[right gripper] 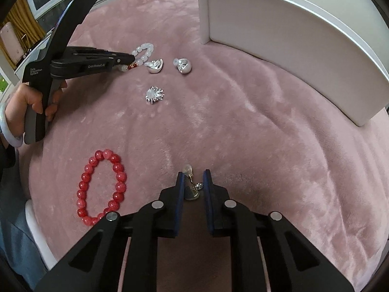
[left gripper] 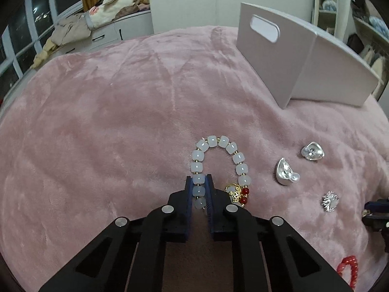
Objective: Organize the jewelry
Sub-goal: 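Grasp the white bead bracelet with the left tool while the right tool grasps the gold earring, then carry the white bracelet and gold earring into the white box and release both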
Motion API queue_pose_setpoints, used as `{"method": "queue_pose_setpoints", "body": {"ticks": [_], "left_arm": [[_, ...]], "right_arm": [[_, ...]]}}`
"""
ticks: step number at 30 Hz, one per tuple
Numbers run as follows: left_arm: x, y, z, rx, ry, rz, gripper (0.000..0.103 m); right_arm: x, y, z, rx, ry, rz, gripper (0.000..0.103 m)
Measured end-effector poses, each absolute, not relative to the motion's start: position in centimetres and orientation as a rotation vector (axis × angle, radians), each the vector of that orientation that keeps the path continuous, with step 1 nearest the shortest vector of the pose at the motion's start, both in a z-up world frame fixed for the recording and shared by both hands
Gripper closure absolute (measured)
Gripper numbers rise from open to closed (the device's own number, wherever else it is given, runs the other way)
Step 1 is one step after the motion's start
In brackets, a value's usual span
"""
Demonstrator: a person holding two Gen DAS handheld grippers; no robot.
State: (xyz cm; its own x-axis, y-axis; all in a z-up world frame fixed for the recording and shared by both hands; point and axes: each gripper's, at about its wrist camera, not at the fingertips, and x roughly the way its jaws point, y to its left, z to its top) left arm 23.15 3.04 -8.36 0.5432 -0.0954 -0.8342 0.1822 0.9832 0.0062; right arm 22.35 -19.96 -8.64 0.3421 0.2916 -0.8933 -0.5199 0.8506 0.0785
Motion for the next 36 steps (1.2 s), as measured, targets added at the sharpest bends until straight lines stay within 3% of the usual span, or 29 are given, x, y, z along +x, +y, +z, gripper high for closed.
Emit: {"method": "queue_pose_setpoints", "body": {"ticks": [12, 36], "left_arm": [[21.6, 3.6, -4.5, 0.026, 0.941, -0.190, 0.088], [24.0, -6.4, 8.1, 0.148, 0.825, -0.374, 0.088]], "right_arm": [[22.0, -21.7, -4.5, -0.140, 0.963, 0.532, 0.087], [28.5, -26.3, 6.0, -0.091, 0.709, 0.436, 0.087]]}}
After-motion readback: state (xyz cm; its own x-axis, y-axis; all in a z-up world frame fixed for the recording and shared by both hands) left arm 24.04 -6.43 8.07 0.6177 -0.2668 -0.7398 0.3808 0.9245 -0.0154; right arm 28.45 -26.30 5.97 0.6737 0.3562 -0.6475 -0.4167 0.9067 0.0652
